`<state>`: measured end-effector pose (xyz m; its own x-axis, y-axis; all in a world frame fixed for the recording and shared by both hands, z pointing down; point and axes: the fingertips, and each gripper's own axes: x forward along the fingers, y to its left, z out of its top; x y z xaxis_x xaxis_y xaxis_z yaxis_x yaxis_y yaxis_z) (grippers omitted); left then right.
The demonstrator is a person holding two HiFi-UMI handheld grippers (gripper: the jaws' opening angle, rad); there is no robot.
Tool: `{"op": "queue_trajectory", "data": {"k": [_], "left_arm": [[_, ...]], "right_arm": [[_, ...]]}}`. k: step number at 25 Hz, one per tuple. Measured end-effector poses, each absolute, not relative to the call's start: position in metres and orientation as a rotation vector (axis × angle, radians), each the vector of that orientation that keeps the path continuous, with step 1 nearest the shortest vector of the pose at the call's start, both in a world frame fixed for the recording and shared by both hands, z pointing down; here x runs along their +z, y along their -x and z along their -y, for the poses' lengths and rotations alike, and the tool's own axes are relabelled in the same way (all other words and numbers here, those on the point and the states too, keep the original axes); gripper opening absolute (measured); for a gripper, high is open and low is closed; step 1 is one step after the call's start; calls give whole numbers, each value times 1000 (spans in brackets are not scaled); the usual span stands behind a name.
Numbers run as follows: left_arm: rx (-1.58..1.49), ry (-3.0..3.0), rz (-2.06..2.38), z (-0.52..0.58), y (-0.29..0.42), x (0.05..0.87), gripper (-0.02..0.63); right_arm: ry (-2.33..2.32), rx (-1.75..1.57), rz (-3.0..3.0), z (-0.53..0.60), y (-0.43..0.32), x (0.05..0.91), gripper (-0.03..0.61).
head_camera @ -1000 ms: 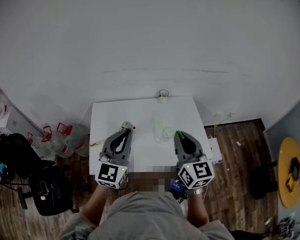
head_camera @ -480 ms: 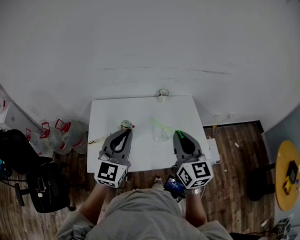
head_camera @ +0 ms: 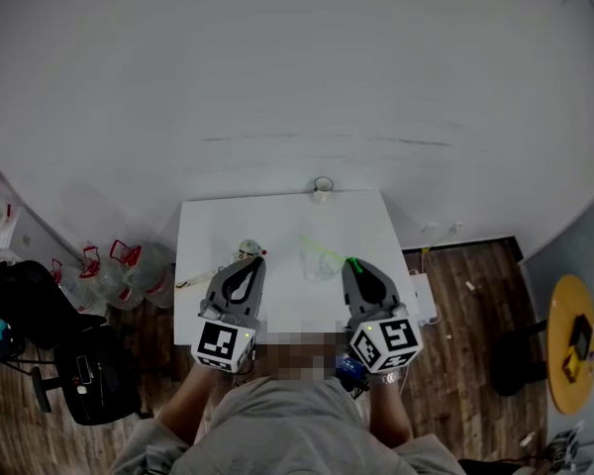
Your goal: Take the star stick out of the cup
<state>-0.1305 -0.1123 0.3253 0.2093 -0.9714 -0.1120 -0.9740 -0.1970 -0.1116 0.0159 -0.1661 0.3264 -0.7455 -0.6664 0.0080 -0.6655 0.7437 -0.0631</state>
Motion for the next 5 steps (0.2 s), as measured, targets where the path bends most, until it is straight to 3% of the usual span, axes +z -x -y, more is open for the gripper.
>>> {"op": "queue_trajectory", "data": {"k": [5], "left_arm": [[13, 2308, -1876, 112, 131, 329, 32]], "right_arm": [[1114, -101, -2921, 166, -17, 330, 46]]}}
